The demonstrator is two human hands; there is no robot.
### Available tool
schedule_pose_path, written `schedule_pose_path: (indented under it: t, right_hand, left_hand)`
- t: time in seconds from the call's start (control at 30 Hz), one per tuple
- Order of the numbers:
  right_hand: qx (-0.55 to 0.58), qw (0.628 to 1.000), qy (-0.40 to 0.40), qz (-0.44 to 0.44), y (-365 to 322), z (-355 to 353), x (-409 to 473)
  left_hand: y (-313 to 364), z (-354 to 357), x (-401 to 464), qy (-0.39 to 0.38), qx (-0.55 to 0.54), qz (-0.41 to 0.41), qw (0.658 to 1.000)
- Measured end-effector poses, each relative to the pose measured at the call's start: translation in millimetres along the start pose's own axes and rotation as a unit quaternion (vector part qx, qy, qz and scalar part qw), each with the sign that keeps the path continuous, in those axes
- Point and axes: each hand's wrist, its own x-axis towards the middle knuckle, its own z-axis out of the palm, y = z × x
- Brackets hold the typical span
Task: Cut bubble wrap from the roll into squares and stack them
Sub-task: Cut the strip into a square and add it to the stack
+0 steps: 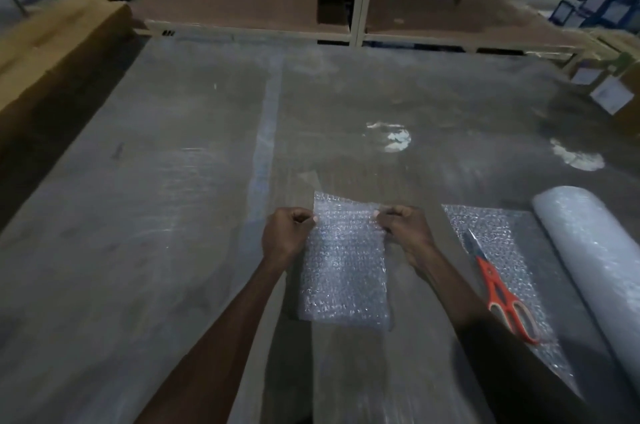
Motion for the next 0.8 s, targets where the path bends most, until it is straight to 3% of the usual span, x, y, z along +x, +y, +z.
schedule_pose_path:
  t: [0.33, 0.47, 0.53, 0.67, 0.8]
  right_hand:
    - [-0.144, 0.987, 0.068, -0.009, 15, 2, 39]
    - [-0.194, 0.972, 0.128, -0.039, 6, 2, 22]
    - [-0.227, 0.959, 0.151, -0.072, 5, 1, 6]
    - [-0.276, 0.944, 0.097, -0.154, 20, 13, -37]
    - [-0.357, 0.901, 0.079, -0.234, 42, 37, -73]
  left_hand:
    - [5, 12, 34, 0.005, 0.094, 0.009, 0.996]
    - [7, 8, 23, 0.054, 0.097, 0.037, 0.993]
    - [3, 7, 8, 0.064, 0.103, 0.075, 0.99]
    - [-14, 12, -28, 0.034, 0.164, 0.185, 0.968]
    - [-29, 21, -53, 0.028, 0.198, 0.295, 0.934]
